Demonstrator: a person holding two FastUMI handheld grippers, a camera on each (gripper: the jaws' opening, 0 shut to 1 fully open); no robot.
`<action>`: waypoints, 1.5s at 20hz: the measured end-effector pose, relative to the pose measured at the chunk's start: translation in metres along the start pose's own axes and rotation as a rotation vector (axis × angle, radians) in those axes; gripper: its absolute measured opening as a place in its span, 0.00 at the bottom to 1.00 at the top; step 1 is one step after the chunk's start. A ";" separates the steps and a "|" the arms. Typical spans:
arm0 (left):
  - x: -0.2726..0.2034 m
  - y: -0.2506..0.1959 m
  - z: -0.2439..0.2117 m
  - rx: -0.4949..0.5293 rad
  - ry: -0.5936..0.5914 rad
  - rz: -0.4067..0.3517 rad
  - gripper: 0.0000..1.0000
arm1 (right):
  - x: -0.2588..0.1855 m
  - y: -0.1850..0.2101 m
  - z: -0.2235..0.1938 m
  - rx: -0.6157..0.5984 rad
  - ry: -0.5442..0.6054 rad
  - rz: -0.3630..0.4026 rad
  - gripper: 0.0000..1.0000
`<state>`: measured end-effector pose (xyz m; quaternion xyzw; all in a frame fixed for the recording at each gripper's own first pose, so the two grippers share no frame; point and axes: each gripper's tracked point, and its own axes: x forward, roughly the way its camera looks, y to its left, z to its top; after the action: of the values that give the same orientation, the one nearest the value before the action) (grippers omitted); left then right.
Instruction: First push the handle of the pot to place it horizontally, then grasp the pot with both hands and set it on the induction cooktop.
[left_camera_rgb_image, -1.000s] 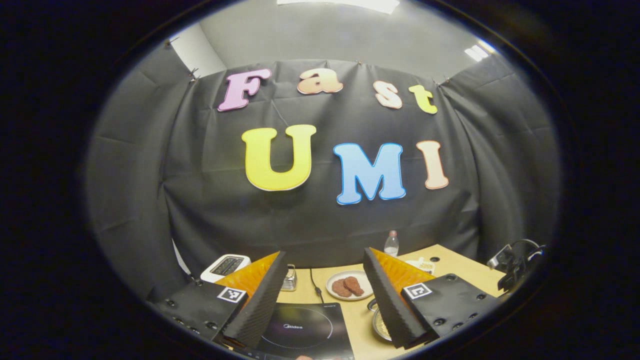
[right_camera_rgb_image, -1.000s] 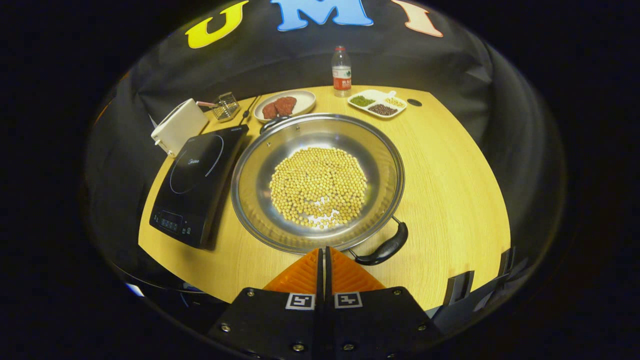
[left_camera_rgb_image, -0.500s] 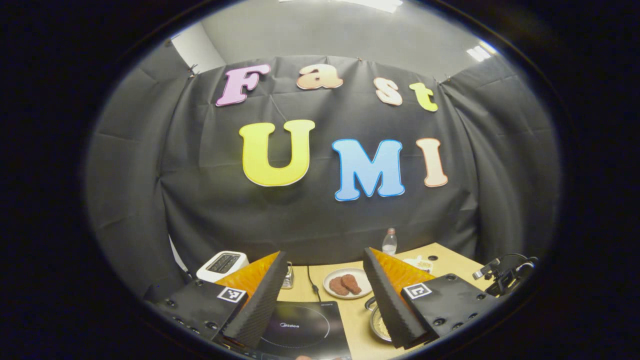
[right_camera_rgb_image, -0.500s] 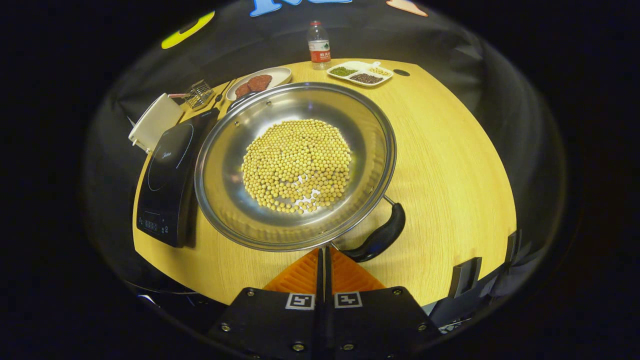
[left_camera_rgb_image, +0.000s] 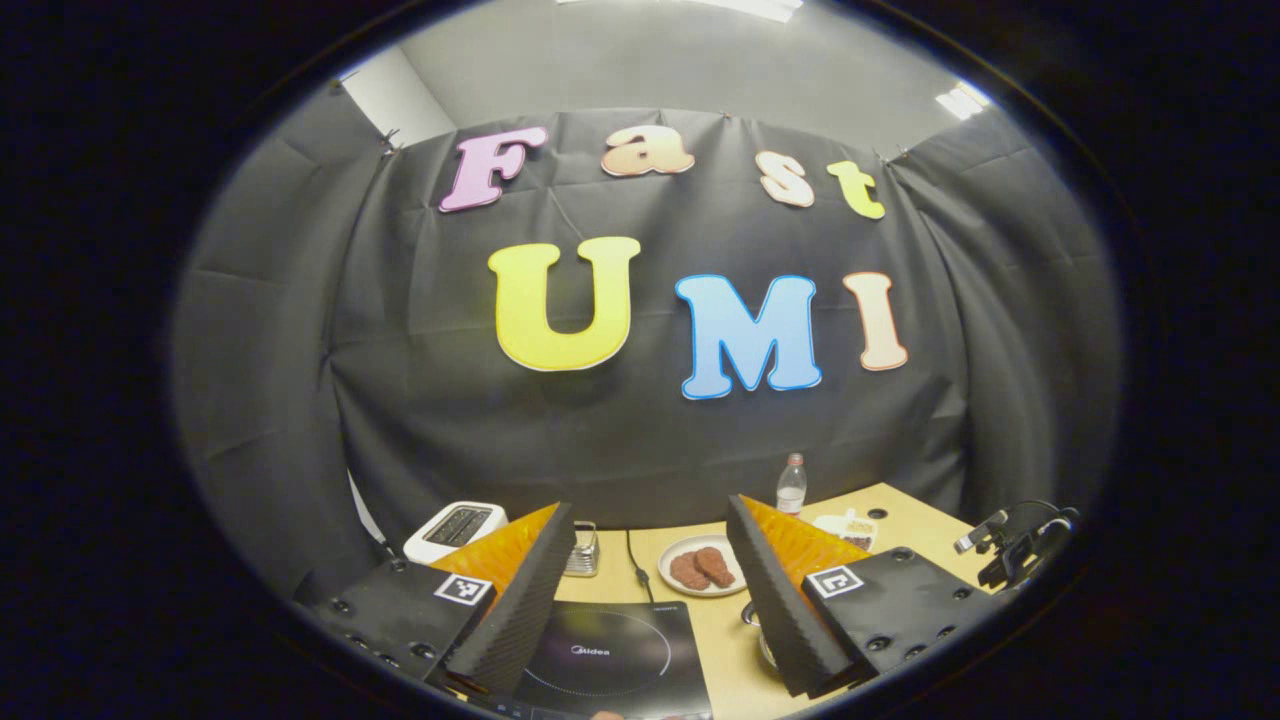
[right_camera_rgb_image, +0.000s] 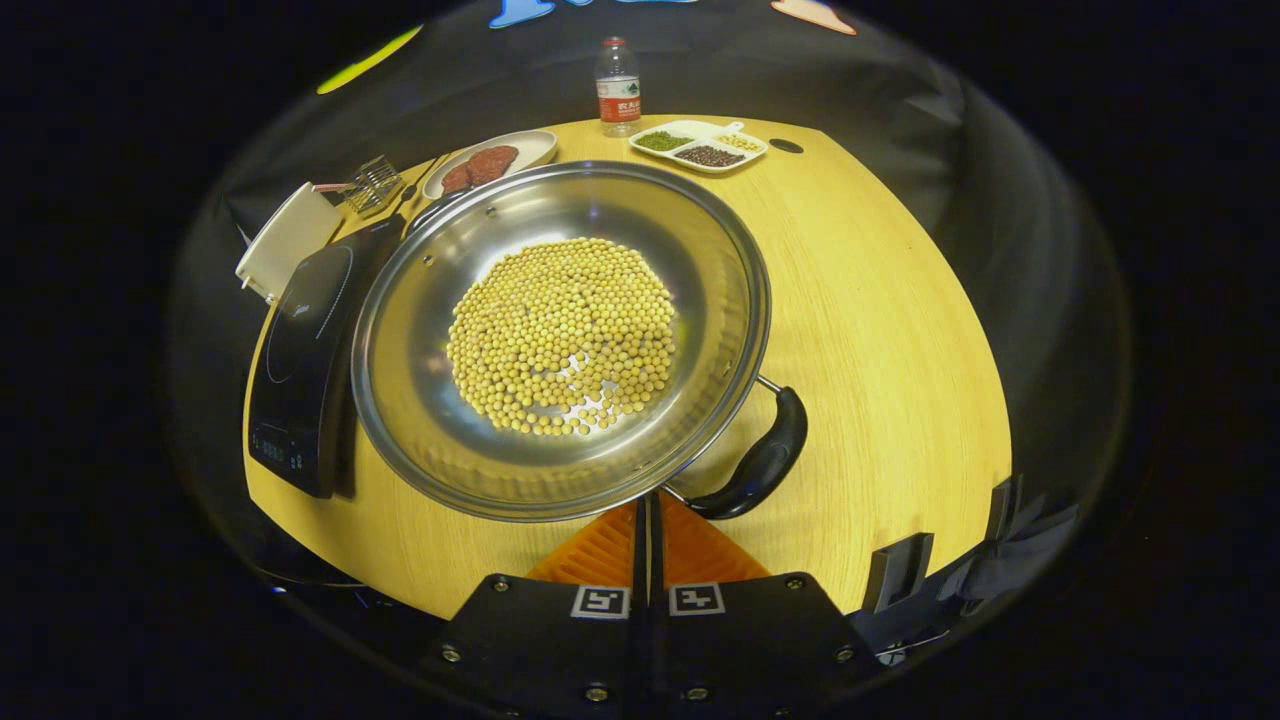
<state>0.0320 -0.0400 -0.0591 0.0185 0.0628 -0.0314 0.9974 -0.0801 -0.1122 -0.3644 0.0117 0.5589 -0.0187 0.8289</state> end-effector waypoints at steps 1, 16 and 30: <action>0.000 0.000 0.000 0.000 0.000 0.001 1.00 | 0.001 -0.004 0.001 -0.004 0.000 -0.011 0.00; 0.009 -0.016 -0.003 0.015 0.012 0.012 0.98 | 0.016 -0.074 0.044 -0.021 -0.025 -0.127 0.01; 0.014 -0.028 -0.016 0.027 0.052 0.045 0.92 | 0.032 -0.101 0.096 -0.009 -0.084 -0.135 0.01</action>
<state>0.0421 -0.0677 -0.0776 0.0340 0.0878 -0.0094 0.9955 0.0158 -0.2173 -0.3576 -0.0305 0.5231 -0.0723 0.8487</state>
